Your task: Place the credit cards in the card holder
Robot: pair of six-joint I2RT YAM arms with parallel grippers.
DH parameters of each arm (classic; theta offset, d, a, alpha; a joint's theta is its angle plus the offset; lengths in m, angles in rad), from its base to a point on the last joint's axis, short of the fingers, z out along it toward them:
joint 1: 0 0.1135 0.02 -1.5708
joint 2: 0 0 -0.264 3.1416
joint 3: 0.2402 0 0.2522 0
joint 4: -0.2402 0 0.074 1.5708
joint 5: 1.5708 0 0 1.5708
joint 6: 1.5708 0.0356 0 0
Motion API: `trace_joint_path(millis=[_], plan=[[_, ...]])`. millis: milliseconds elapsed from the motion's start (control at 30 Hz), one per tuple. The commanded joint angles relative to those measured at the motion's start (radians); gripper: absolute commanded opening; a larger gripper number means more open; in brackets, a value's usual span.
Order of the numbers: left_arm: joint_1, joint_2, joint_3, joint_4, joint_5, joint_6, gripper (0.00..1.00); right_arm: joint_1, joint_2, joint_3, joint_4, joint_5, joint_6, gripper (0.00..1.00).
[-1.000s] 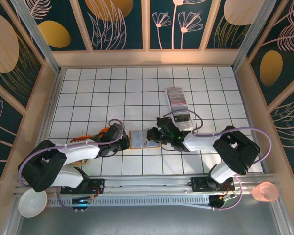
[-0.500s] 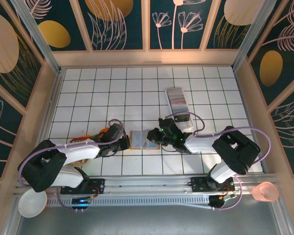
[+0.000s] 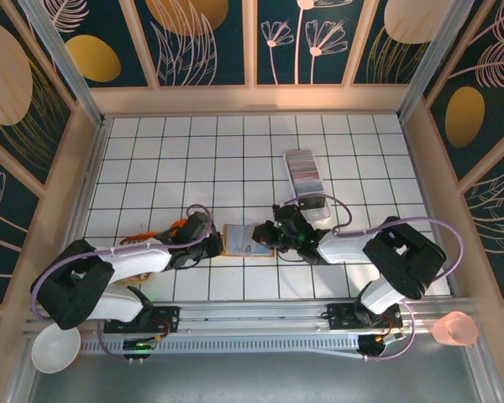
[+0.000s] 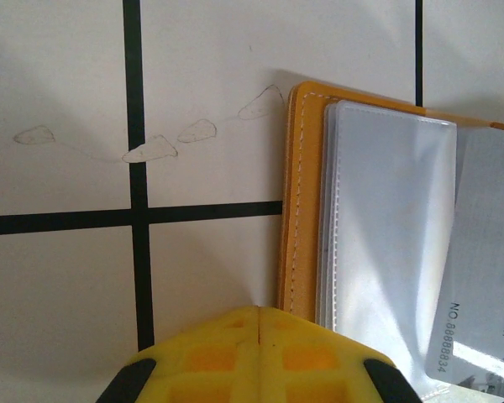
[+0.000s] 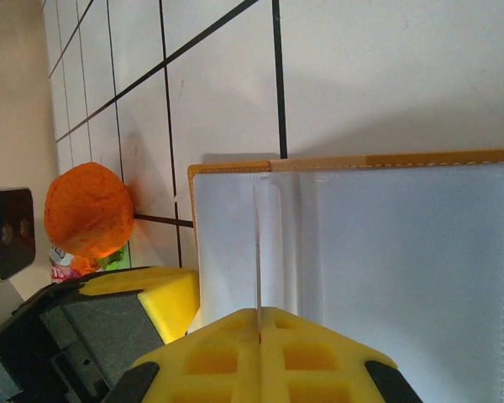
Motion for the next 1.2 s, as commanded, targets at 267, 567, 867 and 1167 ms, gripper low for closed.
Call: trace_joint_path(millis=[267,567,867,1167], plan=[[-0.002,0.011,-0.003,0.007,0.026,0.003,0.04,-0.004,0.046,-0.013,-0.029,0.009,0.043,0.00],[-0.002,0.005,-0.008,0.004,0.024,0.000,0.04,-0.007,0.050,-0.007,-0.049,-0.003,0.007,0.00],[-0.003,0.012,-0.006,0.004,0.031,0.005,0.03,0.007,0.095,0.028,0.005,-0.064,-0.012,0.00],[-0.003,0.001,-0.010,-0.006,0.028,0.009,0.03,0.009,0.124,0.045,0.014,-0.062,-0.006,0.00]])
